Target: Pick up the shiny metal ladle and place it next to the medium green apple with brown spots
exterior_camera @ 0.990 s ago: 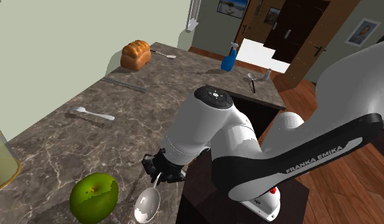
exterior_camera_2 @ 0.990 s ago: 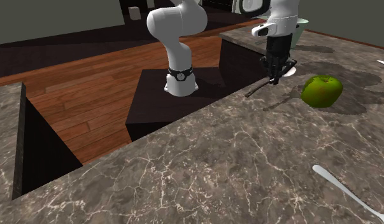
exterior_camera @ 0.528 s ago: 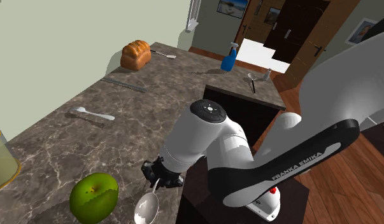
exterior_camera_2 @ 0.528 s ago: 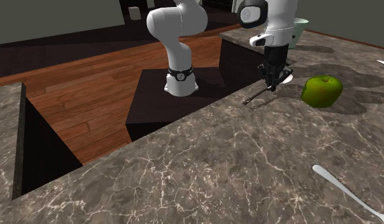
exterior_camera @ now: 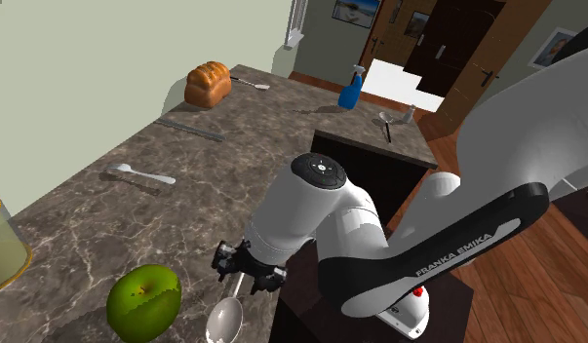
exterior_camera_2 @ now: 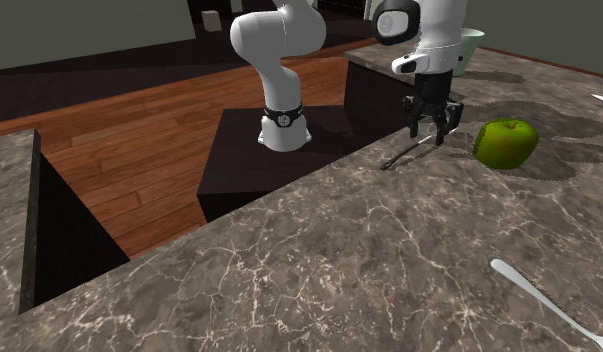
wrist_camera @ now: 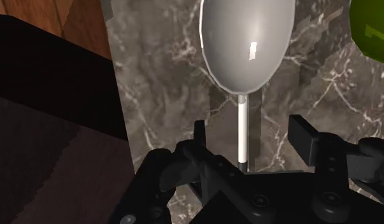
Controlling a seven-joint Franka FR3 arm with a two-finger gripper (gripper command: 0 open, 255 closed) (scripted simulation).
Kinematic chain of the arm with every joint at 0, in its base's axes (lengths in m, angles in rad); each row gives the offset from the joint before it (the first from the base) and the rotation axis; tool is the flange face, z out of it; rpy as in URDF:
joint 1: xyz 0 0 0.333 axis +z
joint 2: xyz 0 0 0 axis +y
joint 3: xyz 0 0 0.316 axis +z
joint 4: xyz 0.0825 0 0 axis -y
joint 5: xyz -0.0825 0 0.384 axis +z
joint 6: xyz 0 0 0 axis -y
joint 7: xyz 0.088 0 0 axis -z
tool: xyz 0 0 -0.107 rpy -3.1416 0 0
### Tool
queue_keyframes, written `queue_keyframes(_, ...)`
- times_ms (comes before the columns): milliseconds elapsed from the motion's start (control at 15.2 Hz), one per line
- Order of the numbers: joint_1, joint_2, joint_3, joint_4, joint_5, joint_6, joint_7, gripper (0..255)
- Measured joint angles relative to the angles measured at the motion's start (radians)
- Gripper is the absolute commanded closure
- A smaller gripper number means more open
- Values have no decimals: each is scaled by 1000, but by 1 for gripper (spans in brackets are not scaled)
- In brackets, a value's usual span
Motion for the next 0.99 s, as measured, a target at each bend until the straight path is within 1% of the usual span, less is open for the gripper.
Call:
queue_keyframes(264, 0, 0, 0, 0, 0, 0, 0, 0)
queue_keyframes(330, 9, -17, -9, 4, 6, -20, -4, 0)
queue_keyframes(462, 61, -105, -64, 5, 42, -108, -32, 0)
queue_keyframes(594, 84, -159, -94, 14, 52, -172, -41, 0)
queue_keyframes(726, 93, -174, -102, 15, 56, -189, -42, 0)
queue_keyframes(990, 95, -179, -105, 15, 57, -195, -44, 0)
